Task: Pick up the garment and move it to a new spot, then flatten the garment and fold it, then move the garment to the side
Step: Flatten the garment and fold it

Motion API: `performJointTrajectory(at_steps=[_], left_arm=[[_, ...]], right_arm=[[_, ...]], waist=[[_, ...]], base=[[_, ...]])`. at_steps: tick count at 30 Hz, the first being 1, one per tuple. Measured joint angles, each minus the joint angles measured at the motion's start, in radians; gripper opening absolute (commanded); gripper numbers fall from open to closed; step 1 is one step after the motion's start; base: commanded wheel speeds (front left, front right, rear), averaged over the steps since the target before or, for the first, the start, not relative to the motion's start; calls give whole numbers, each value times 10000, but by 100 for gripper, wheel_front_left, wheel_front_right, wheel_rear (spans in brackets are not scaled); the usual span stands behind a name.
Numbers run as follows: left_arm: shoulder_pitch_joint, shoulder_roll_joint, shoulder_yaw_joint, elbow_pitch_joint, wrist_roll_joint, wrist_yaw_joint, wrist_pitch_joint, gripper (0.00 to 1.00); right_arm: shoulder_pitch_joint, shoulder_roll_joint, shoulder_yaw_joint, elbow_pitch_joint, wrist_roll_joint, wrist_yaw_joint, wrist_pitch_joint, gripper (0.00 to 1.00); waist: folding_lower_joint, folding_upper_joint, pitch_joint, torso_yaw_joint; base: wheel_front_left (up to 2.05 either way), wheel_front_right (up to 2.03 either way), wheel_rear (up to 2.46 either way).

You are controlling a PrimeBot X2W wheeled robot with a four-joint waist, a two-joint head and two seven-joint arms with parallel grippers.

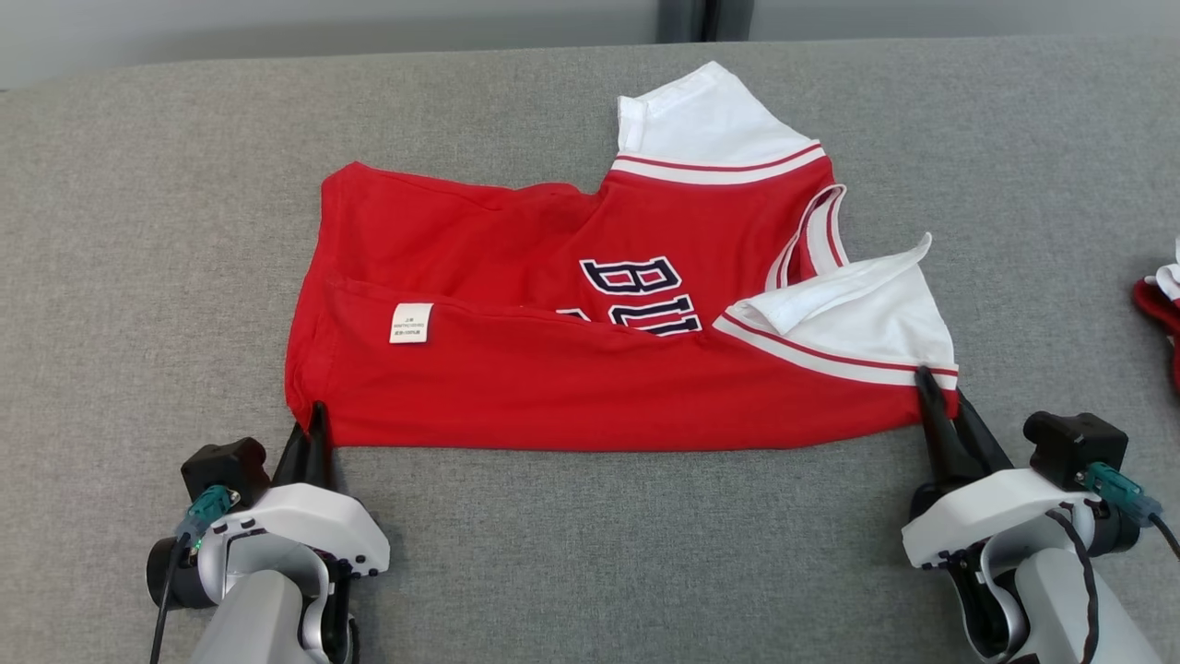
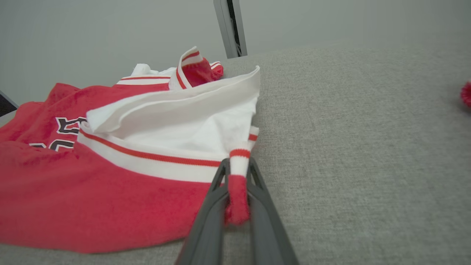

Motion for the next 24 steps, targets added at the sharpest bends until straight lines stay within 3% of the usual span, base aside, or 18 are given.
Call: performJointTrajectory(at_steps=[9, 24], left_arm=[[1248, -58, 583, -1697, 226, 27, 90, 0], [4362, -88, 92, -1655, -65, 125, 90, 0]], right_arm=[[110, -13, -399, 217, 205, 4, 2, 0], [2596, -157, -341, 456, 694, 31, 2, 0]], waist=[[0, 0, -928, 117], [0, 0, -3053, 85]], base=[[0, 0, 0], [0, 0, 0]])
